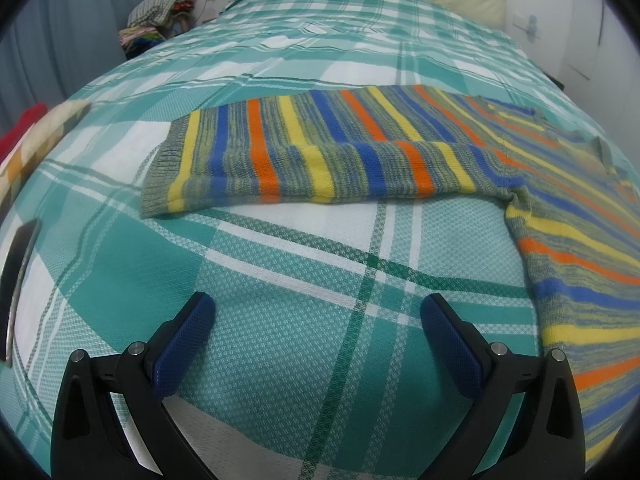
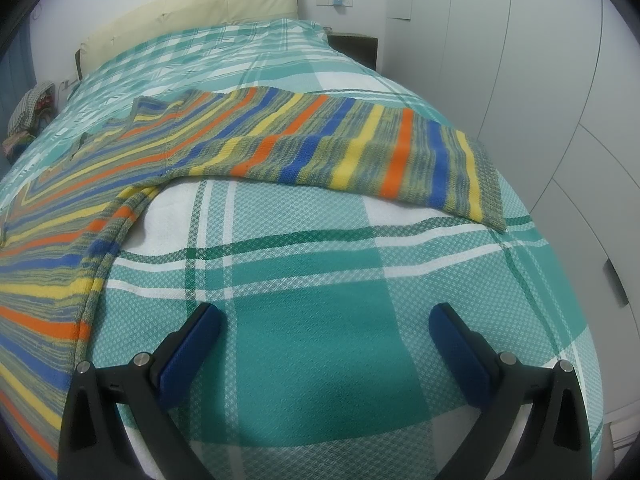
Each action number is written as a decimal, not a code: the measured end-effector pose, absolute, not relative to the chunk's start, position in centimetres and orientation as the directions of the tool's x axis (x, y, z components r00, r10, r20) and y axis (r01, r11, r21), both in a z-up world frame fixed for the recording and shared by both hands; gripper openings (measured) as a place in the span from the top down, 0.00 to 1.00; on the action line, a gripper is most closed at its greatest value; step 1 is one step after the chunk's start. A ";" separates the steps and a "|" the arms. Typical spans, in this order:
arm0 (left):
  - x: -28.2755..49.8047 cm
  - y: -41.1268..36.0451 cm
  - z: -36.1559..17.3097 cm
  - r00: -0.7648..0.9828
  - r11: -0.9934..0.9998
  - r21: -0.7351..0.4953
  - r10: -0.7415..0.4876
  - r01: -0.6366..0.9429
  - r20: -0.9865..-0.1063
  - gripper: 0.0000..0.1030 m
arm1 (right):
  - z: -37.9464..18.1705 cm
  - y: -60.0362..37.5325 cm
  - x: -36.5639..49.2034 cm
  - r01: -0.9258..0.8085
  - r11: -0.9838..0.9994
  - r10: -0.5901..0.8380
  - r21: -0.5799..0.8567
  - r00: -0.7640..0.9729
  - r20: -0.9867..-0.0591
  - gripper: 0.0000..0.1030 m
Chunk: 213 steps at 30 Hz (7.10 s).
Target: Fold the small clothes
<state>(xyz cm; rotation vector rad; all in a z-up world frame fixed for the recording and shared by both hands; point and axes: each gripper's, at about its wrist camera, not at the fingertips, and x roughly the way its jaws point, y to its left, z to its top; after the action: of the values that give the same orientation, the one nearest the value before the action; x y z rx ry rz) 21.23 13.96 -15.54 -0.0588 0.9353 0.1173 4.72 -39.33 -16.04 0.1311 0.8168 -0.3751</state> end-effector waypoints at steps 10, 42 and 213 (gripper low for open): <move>21.3 14.0 -15.5 0.588 0.992 0.000 0.075 -0.126 -0.806 0.00 | -16.0 -39.3 4.7 0.375 0.926 -0.275 -0.029 0.623 -0.732 0.00; 21.3 14.0 -15.5 0.588 0.992 0.001 0.075 -0.127 -0.806 0.00 | -16.0 -39.4 4.7 0.375 0.927 -0.275 -0.030 0.623 -0.732 0.00; 14.4 14.9 -9.9 0.465 0.981 -0.180 -0.190 0.067 -0.865 0.02 | -11.7 -39.0 1.3 0.221 0.971 -0.059 0.094 0.599 -0.798 0.06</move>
<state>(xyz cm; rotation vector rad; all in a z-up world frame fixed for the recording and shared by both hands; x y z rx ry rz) 14.44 14.93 -9.93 -0.1266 1.0763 -0.1583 1.28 -39.01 -11.65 0.1904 0.9153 -0.1632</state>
